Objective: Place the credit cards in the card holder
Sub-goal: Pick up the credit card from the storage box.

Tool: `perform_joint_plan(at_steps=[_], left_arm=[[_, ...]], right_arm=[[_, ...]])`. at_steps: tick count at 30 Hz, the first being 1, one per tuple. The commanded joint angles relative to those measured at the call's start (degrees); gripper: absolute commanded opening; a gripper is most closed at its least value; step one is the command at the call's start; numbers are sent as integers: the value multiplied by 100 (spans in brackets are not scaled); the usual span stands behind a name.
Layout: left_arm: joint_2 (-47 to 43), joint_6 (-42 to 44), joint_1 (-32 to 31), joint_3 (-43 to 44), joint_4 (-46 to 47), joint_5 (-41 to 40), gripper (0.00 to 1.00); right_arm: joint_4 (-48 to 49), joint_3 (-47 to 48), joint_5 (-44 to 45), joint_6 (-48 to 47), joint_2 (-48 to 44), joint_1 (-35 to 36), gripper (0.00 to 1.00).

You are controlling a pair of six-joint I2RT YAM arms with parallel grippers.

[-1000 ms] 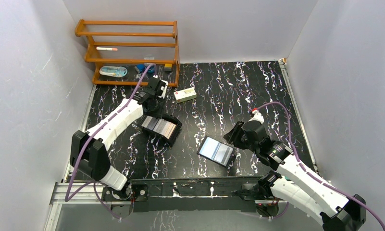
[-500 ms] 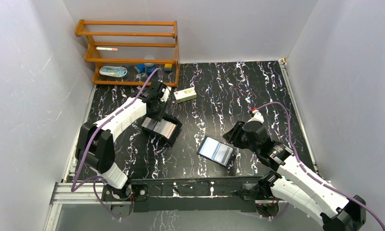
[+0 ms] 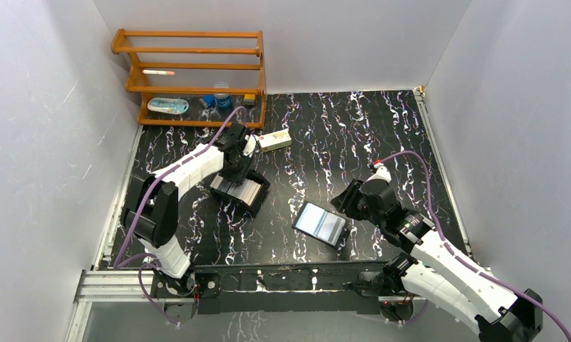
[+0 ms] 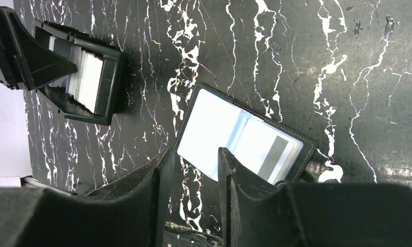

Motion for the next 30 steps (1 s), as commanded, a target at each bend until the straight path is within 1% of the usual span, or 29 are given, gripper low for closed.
perform_joint_plan(at_steps=[1, 12, 18, 21, 24, 30], left_arm=[[-23, 71, 33, -99, 21, -26, 35], [-164, 143, 76, -161, 31, -348, 24], [-108, 159, 101, -234, 100, -391, 23], [-78, 154, 104, -238, 114, -485, 20], [-133, 132, 112, -266, 147, -609, 18], [-243, 132, 164, -307, 152, -637, 17]], right_arm=[[235, -19, 76, -29, -85, -22, 44], [357, -63, 37, -30, 39, -25, 44], [385, -64, 12, -29, 94, -26, 43], [394, -65, 10, -42, 94, -18, 43], [409, -80, 17, -44, 103, -17, 43], [469, -84, -31, -53, 186, -17, 43]])
